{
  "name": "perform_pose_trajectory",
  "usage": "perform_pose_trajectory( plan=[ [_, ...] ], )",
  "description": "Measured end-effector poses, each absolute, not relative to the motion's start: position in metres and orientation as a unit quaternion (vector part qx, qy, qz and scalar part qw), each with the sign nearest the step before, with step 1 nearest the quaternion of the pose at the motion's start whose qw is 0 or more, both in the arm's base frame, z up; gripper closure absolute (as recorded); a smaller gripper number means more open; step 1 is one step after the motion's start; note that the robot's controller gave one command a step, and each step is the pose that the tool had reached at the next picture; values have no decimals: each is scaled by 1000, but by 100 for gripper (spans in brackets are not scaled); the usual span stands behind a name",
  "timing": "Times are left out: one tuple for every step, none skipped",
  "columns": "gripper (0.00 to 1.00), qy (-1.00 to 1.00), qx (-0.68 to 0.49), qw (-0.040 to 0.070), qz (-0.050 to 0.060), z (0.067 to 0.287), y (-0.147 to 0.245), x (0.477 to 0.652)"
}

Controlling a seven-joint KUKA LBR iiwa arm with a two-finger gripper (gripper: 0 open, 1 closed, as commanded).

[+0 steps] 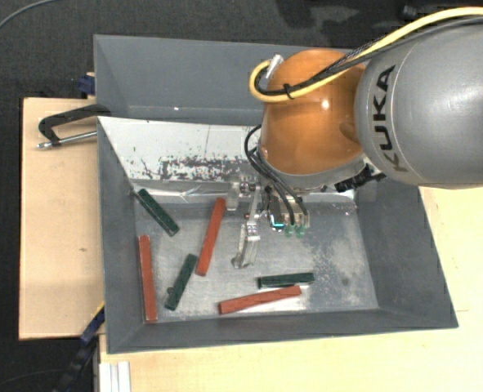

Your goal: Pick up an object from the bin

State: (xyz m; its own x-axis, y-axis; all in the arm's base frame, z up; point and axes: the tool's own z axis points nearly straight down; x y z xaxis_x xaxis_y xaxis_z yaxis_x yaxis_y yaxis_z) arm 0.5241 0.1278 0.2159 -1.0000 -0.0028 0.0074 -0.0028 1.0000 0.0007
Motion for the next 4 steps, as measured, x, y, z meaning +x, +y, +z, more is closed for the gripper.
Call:
perform_pose_trajectory(
  plan=[
    [0, -1000, 25, 4, 0, 82, 119, 524],
    [0, -1000, 28, -2, -4, 75, 200, 519],
    [100, -1000, 24, -1, 0, 75, 193, 521],
    [100, -999, 44, -6, 0, 255, 103, 501]
  ],
)
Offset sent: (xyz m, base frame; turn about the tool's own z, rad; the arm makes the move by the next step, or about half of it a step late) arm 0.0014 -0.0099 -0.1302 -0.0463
